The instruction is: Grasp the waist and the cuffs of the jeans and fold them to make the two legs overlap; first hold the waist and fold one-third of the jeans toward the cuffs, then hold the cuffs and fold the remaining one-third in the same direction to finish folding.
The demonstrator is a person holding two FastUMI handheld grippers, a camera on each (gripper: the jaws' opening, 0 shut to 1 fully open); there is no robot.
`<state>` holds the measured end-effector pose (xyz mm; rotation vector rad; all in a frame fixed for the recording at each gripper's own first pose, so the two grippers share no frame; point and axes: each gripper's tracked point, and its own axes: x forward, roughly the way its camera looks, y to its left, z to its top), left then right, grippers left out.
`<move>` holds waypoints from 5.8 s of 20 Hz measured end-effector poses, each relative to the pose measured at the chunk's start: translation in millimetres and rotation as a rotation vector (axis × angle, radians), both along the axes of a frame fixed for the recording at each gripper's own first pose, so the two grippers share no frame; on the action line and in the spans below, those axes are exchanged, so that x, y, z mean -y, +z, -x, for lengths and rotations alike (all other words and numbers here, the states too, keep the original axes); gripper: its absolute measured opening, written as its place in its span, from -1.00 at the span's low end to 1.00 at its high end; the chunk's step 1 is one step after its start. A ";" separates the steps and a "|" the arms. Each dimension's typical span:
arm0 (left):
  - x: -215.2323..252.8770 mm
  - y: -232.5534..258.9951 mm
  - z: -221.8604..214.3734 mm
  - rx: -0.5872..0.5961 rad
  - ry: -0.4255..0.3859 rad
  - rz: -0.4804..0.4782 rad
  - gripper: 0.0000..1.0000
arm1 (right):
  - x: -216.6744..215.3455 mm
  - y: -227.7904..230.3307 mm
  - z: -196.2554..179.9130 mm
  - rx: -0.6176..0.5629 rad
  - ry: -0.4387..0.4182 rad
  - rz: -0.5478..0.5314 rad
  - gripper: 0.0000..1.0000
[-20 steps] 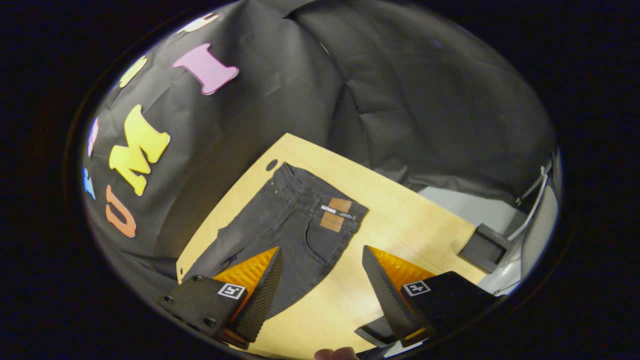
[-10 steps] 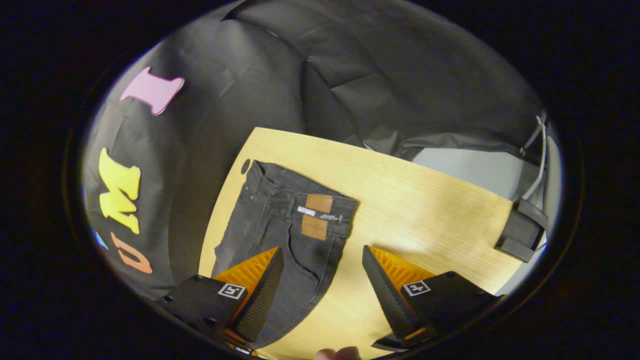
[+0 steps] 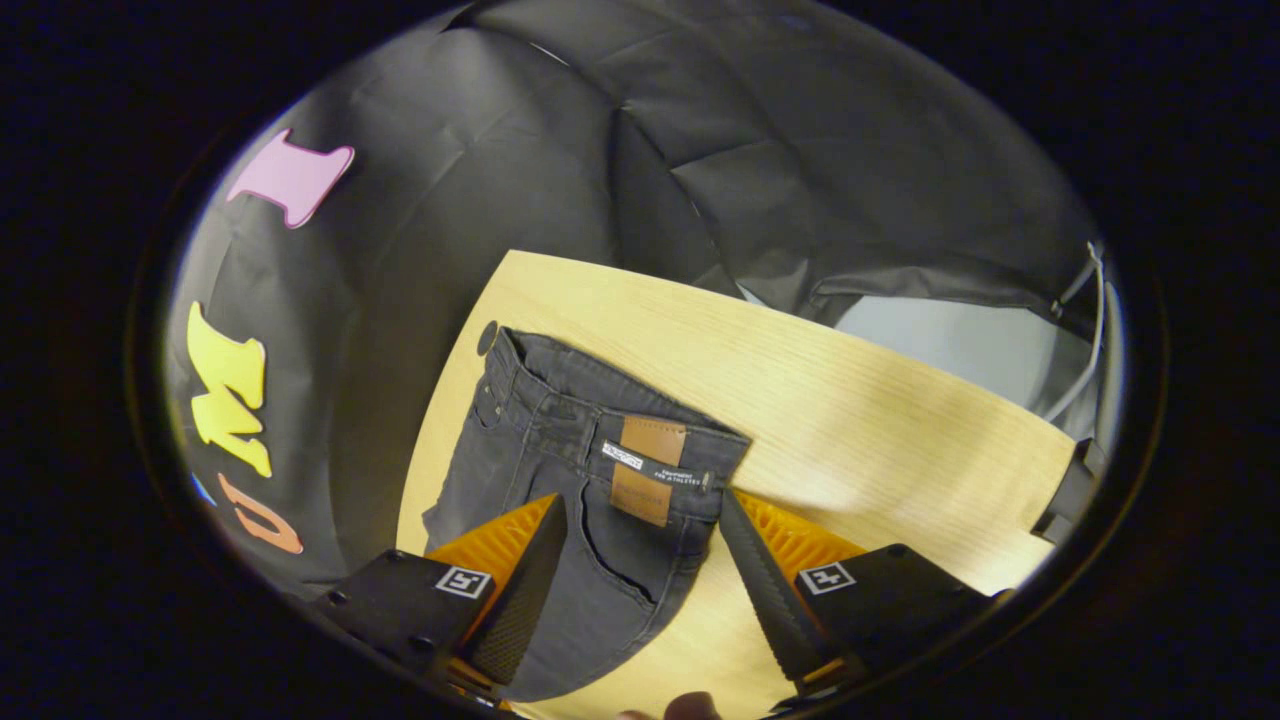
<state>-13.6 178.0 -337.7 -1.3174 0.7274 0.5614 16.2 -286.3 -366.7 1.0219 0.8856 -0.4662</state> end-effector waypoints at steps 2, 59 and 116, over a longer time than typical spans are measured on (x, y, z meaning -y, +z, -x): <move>1.3 -2.0 -5.4 -0.001 -0.012 0.011 0.77 | -0.6 -5.0 0.3 -0.057 0.019 0.046 0.53; -8.9 0.1 -282.4 -0.170 -0.589 -0.007 -0.72 | -19.4 54.8 -243.1 0.064 0.112 0.064 -0.94; 176.2 314.4 -115.1 0.347 -0.597 -1.047 0.97 | 31.7 -7.2 -137.8 0.217 0.369 0.599 0.97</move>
